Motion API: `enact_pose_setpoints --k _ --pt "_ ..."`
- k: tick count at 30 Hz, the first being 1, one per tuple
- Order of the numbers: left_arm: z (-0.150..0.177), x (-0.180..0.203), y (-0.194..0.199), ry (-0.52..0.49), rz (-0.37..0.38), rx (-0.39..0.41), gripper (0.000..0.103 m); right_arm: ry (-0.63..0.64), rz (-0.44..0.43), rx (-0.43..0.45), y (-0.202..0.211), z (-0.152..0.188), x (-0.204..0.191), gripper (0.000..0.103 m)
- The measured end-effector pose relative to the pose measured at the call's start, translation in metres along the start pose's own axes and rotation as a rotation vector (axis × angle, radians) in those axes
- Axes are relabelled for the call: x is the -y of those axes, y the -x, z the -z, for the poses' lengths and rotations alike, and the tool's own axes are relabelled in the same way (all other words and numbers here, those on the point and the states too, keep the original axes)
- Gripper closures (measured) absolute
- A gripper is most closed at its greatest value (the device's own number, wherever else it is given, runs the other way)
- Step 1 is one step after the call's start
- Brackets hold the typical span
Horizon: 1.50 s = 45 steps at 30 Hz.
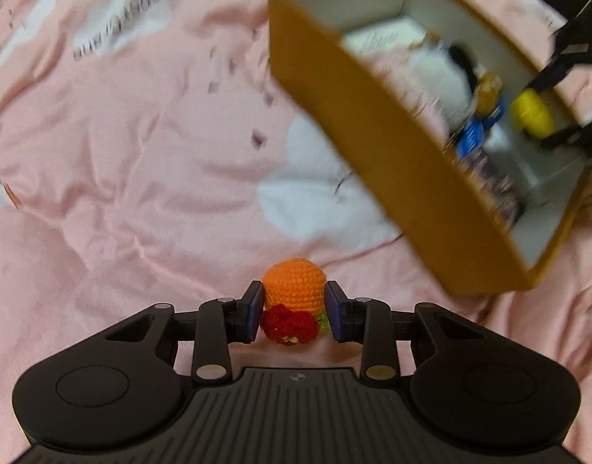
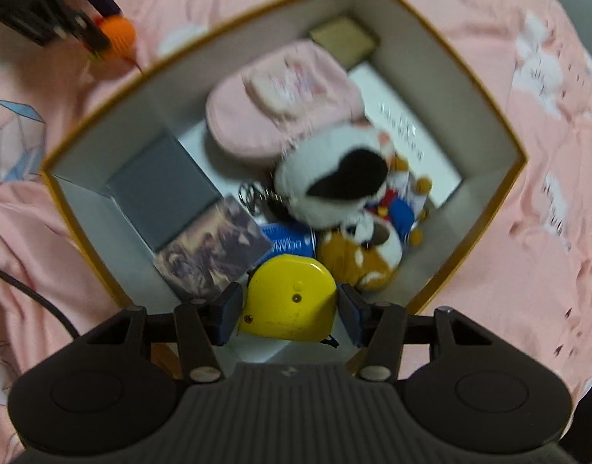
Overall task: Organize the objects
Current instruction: 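Lower the yellow tape measure into the box and open the right gripper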
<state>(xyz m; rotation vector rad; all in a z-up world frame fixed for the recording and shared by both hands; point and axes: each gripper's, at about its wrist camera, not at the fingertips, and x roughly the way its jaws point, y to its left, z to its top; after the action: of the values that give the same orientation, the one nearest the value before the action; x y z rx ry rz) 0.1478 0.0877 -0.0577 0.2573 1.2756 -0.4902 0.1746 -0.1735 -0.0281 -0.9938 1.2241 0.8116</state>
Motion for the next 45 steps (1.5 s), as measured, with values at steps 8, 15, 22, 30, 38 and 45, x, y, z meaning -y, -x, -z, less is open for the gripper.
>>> enact_pose_setpoints --k 8,15,22,30,38,45 --pt "-0.029 0.040 0.052 -0.042 0.072 0.148 0.065 0.137 -0.063 -0.085 -0.035 -0.003 -0.004 0.047" --pt "-0.045 0.078 0.052 -0.127 0.114 0.173 0.065 0.301 -0.099 -0.124 -0.054 -0.007 -0.012 0.047" --pt "-0.057 0.095 0.043 -0.153 0.157 0.164 0.065 0.403 -0.119 -0.134 -0.063 -0.006 -0.018 0.047" --pt "-0.065 0.113 0.036 -0.170 0.205 0.164 0.065 0.384 -0.100 -0.094 -0.056 0.002 -0.021 0.046" --pt "-0.073 0.127 0.025 -0.131 0.233 0.163 0.065 0.261 -0.050 0.040 -0.017 0.021 -0.012 0.035" --pt "-0.073 0.138 0.025 -0.023 0.279 0.212 0.065 -0.035 0.029 0.263 0.044 0.051 0.001 0.036"
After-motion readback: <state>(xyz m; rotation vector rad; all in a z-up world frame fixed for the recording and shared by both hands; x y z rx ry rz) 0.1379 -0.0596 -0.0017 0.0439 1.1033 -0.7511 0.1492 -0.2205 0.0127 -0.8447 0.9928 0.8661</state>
